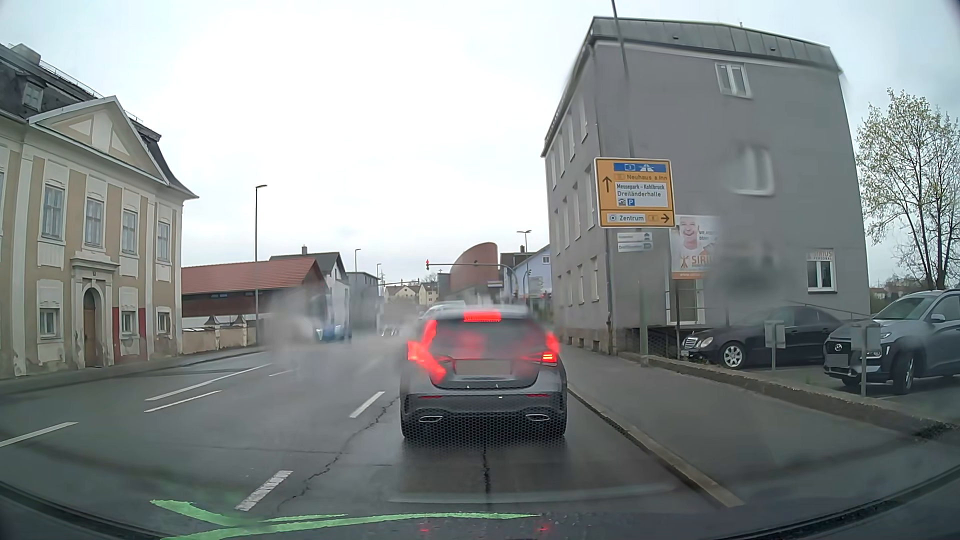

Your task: Follow the waypoints while adhering to traffic rules and regulations

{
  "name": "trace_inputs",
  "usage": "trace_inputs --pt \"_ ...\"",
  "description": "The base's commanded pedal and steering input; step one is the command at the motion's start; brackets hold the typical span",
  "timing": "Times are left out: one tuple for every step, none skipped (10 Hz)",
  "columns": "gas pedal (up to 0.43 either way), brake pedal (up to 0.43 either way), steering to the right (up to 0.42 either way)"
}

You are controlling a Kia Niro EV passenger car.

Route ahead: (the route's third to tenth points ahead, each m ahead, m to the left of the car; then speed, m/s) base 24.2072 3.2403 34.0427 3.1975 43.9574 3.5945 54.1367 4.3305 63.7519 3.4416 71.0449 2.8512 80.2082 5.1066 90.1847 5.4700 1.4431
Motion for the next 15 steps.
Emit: trace_inputs --pt "0.0 0.232 -0.005" --pt "0.0 0.232 -0.005" --pt "0.0 0.238 -0.005" --pt "0.0 0.232 -0.005" --pt "0.0 0.232 -0.005" --pt "0.0 0.232 -0.004" --pt "0.0 0.232 -0.005" --pt "0.0 0.22 -0.005" --pt "0.0 0.22 -0.005" --pt "0.0 0.22 -0.005" --pt "0.0 0.22 -0.005" --pt "0.0 0.22 -0.004" --pt "0.0 0.22 -0.005" --pt "0.0 0.22 -0.005" --pt "0.0 0.22 -0.005"
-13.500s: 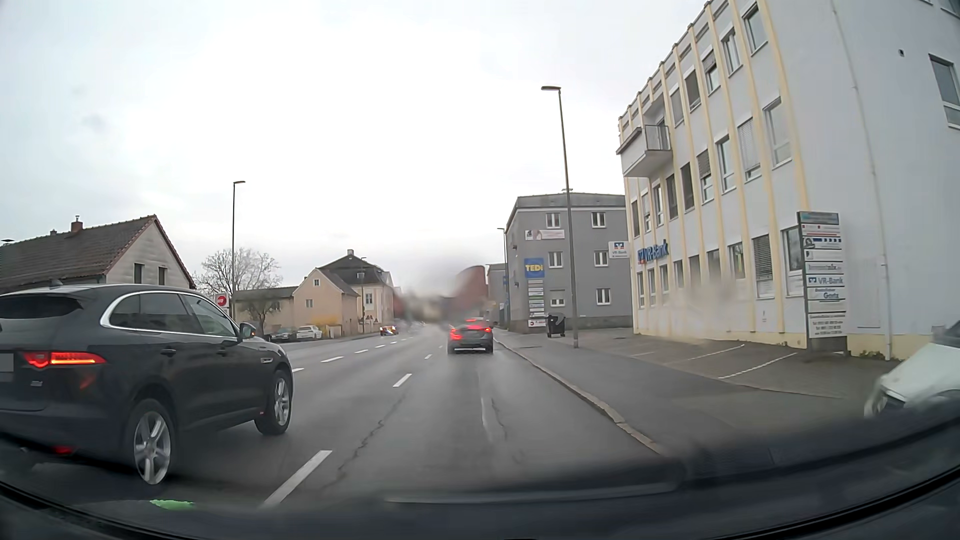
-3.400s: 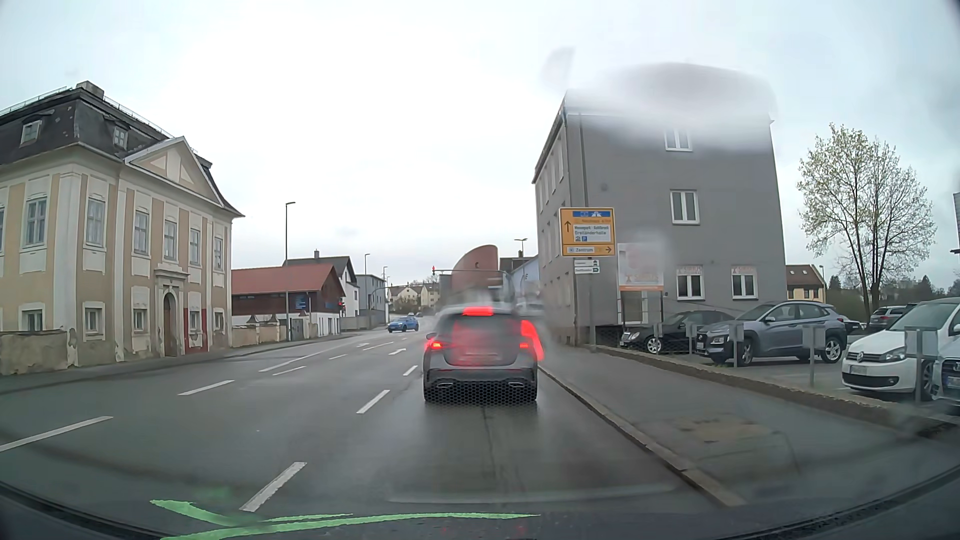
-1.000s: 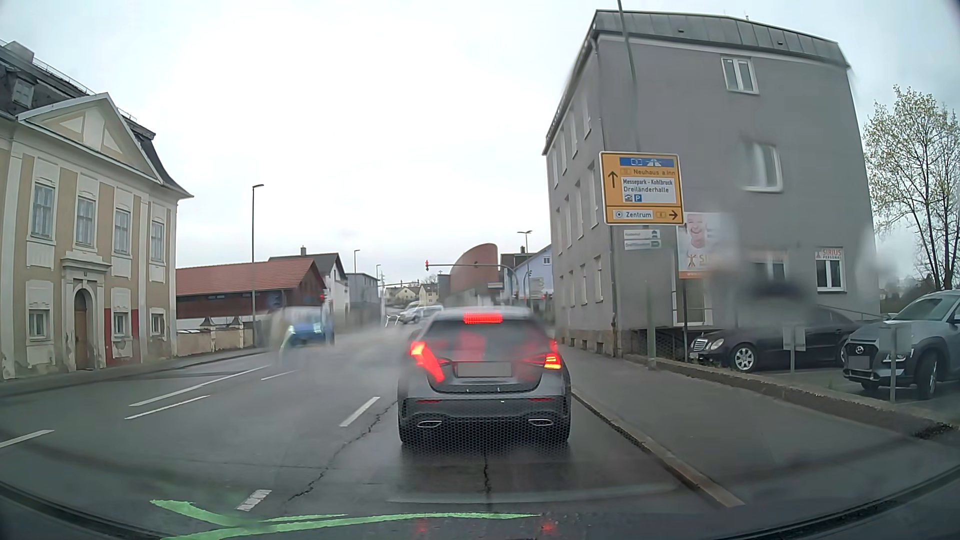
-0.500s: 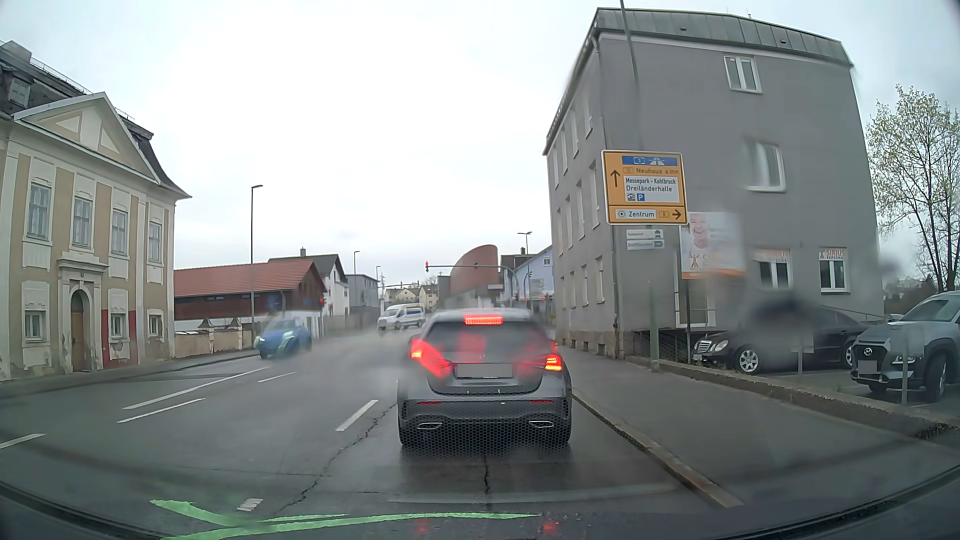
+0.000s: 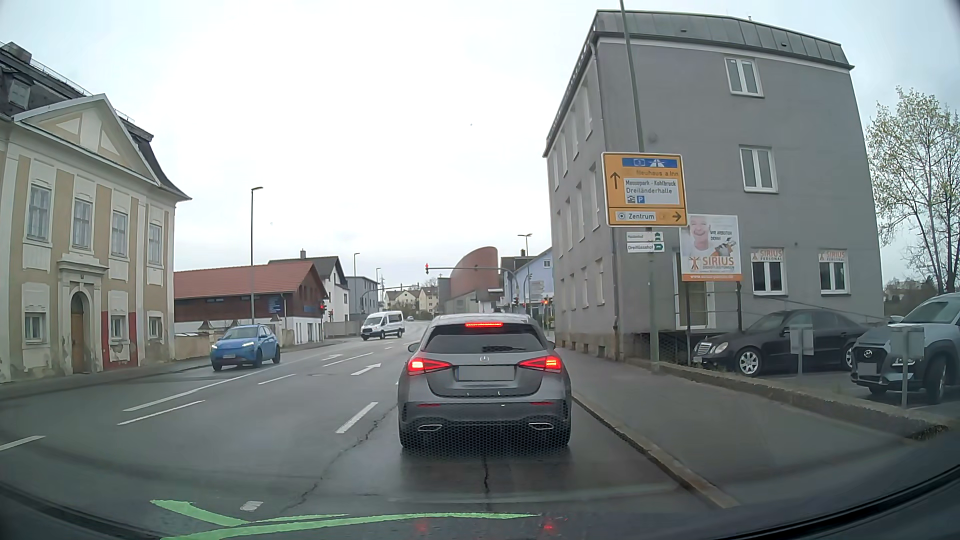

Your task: Follow the waypoints while adhering to traffic rules and regulations

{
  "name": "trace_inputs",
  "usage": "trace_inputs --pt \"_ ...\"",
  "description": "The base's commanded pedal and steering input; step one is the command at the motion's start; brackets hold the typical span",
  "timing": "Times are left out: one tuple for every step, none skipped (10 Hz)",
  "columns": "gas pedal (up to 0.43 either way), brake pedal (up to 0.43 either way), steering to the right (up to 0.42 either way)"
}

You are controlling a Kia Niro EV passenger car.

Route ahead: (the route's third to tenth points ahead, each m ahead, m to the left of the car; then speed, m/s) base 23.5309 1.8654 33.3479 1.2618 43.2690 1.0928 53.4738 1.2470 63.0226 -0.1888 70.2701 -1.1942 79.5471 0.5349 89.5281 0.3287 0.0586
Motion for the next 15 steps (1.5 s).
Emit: trace_inputs --pt "0.0 0.226 -0.005" --pt "0.0 0.226 -0.005" --pt "0.0 0.226 -0.005" --pt "0.0 0.22 -0.005" --pt "0.0 0.226 -0.005" --pt "0.0 0.226 -0.005" --pt "0.0 0.226 -0.005" --pt "0.0 0.226 -0.005" --pt "0.0 0.226 -0.005" --pt "0.0 0.226 -0.005" --pt "0.0 0.226 -0.005" --pt "0.0 0.226 -0.005" --pt "0.0 0.226 -0.005" --pt "0.0 0.226 -0.005" --pt "0.0 0.226 -0.005"
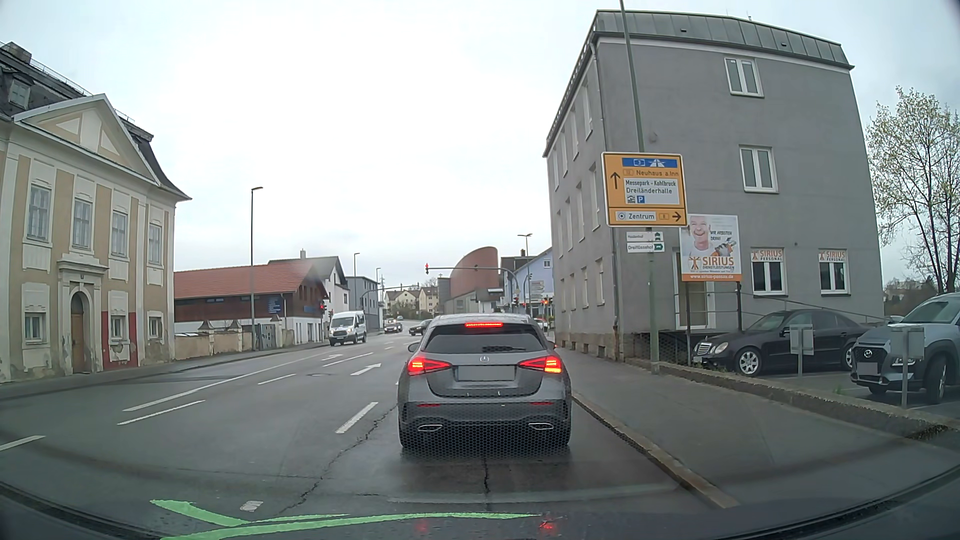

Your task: Follow the waypoints while adhering to traffic rules and regulations

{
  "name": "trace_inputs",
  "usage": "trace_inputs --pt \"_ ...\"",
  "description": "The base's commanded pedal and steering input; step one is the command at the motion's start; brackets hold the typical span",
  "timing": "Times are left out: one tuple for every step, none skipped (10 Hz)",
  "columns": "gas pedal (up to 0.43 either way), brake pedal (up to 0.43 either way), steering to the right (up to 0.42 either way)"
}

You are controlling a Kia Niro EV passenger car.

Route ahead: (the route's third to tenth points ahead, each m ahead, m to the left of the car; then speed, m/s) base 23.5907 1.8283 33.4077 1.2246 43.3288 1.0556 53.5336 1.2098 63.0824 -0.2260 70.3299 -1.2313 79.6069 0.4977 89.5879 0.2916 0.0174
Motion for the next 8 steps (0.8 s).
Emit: trace_inputs --pt "0.0 0.226 -0.005" --pt "0.0 0.226 -0.005" --pt "0.0 0.226 -0.005" --pt "0.0 0.226 -0.005" --pt "0.0 0.226 -0.005" --pt "0.0 0.226 -0.005" --pt "0.0 0.226 -0.005" --pt "0.0 0.232 -0.006"
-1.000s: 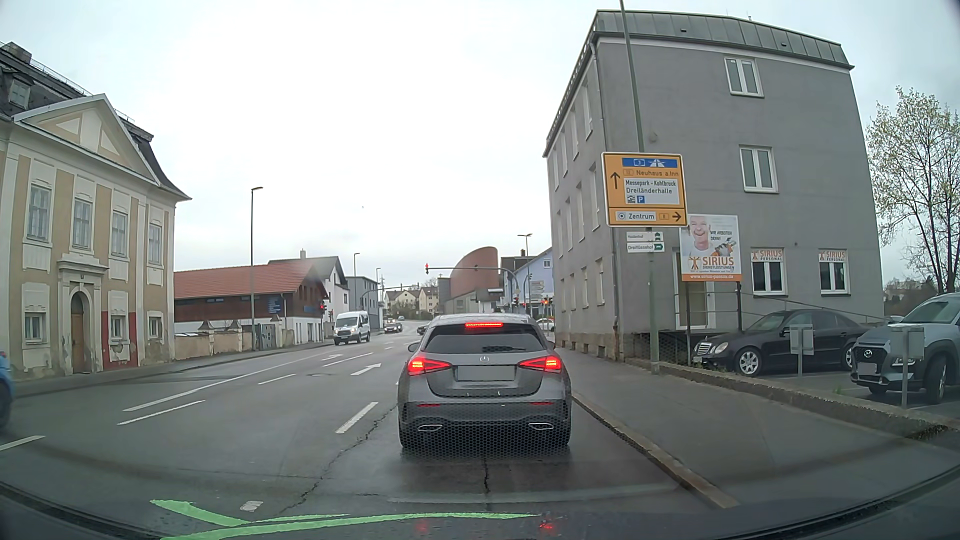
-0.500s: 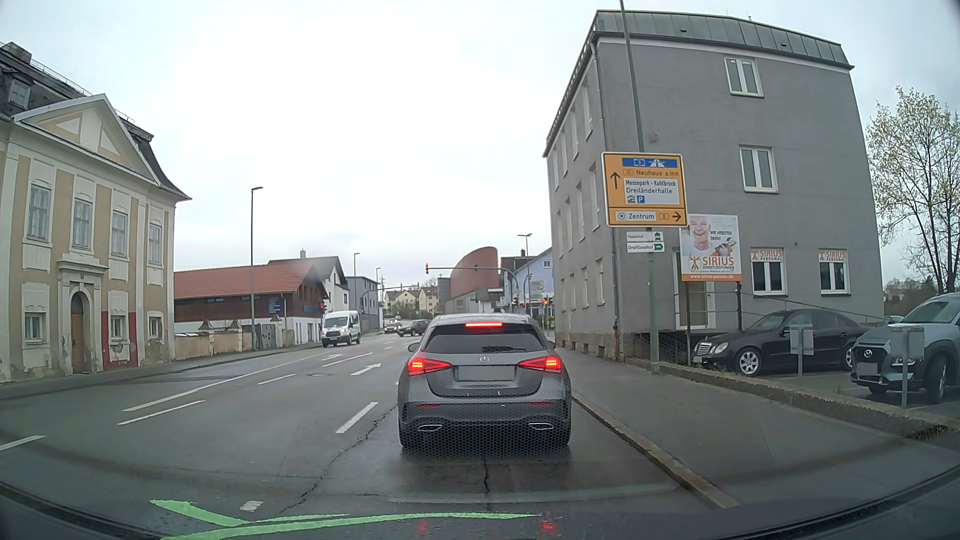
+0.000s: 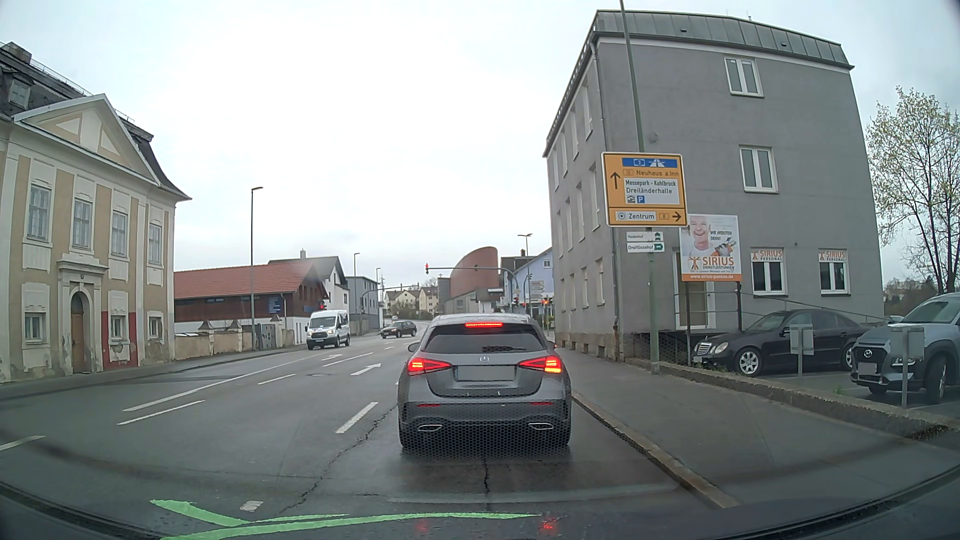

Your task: Follow the waypoints while adhering to traffic rules and regulations

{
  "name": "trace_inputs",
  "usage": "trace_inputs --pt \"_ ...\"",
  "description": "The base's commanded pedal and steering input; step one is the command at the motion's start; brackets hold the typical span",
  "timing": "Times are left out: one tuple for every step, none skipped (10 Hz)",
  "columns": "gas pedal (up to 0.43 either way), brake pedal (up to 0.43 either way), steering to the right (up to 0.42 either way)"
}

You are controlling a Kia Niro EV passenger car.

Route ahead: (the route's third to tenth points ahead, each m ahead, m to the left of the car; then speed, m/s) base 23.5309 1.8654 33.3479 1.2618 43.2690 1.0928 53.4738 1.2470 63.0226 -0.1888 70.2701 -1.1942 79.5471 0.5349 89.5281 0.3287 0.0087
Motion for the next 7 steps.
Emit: trace_inputs --pt "0.0 0.226 -0.005" --pt "0.0 0.226 -0.005" --pt "0.0 0.226 -0.005" --pt "0.0 0.226 -0.005" --pt "0.0 0.226 -0.005" --pt "0.0 0.226 -0.005" --pt "0.0 0.226 -0.005"
